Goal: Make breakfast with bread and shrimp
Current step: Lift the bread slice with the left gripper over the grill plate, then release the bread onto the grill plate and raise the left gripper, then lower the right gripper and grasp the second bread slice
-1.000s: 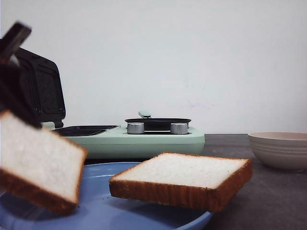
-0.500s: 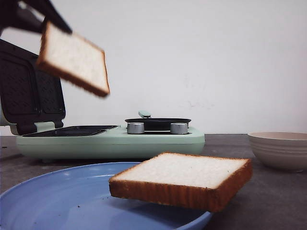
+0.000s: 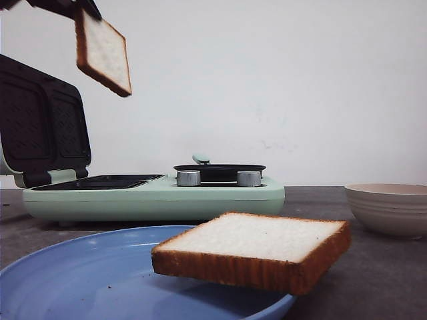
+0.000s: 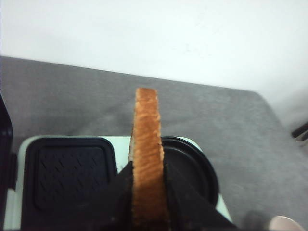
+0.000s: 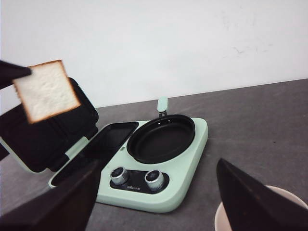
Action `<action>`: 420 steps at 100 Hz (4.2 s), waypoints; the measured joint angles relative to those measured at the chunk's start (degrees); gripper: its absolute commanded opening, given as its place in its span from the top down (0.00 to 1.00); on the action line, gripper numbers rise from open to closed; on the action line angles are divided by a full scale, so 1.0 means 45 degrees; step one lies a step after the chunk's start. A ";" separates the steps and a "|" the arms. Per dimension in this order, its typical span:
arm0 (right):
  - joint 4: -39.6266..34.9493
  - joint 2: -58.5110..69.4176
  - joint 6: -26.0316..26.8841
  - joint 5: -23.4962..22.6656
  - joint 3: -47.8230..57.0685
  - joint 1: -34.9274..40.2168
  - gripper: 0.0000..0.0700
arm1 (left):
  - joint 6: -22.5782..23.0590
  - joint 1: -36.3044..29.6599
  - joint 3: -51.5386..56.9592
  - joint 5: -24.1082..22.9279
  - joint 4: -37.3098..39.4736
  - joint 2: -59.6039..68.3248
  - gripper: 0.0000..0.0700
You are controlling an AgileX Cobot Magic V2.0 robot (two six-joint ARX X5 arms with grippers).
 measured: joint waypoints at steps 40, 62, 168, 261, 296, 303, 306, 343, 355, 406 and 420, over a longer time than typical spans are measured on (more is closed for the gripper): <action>-0.0321 0.0588 -0.0359 -0.0005 0.0005 0.0005 0.33 | 0.3507 -0.1287 0.1044 -0.4546 0.0423 0.2613 1.00; -0.0418 0.1137 -0.0646 0.0000 0.0000 0.0005 0.33 | 0.6135 -0.1880 0.1044 -0.5761 0.1579 0.3944 1.00; -0.0505 0.1433 -0.1977 0.0675 0.0000 0.0520 0.33 | 1.0992 -0.3157 0.1059 -0.8995 0.2764 0.6460 1.00; -0.0534 0.1433 -0.2016 0.0675 0.0000 0.0520 0.33 | 0.9976 -0.3084 0.1059 -0.7907 0.2783 0.6460 0.08; -0.0539 0.1685 -0.2016 0.0996 0.0000 0.0520 0.41 | 0.7189 -0.3079 0.1059 -0.7936 0.2540 0.6110 0.63; -0.0544 0.1943 -0.2016 0.0986 0.0005 0.0520 0.43 | 0.6484 -0.3084 0.1059 -0.7893 0.2487 0.5547 0.75; -0.0554 0.2079 -0.2016 0.0971 0.0000 0.0520 0.43 | 0.6261 -0.3084 0.1059 -0.7878 0.2395 0.5226 0.80; -0.0243 0.4245 -0.1622 0.0539 0.0000 0.0520 0.43 | 0.4396 -0.3113 0.1069 -0.4677 -0.0879 0.0340 1.00; 0.0355 0.5396 -0.0937 -0.0675 0.0000 0.0520 0.43 | 0.4167 -0.3235 0.1069 -0.4337 -0.1647 -0.1384 1.00; -0.0680 0.8830 0.0763 -0.4167 0.1627 0.0520 0.36 | 0.4216 -0.3332 -0.0656 -0.4313 -0.4687 -0.7859 1.00; -0.2030 0.9593 0.0976 -0.5523 0.1802 0.0520 0.29 | 0.4216 -0.3332 -0.2288 -0.4323 -0.4862 -0.9714 1.00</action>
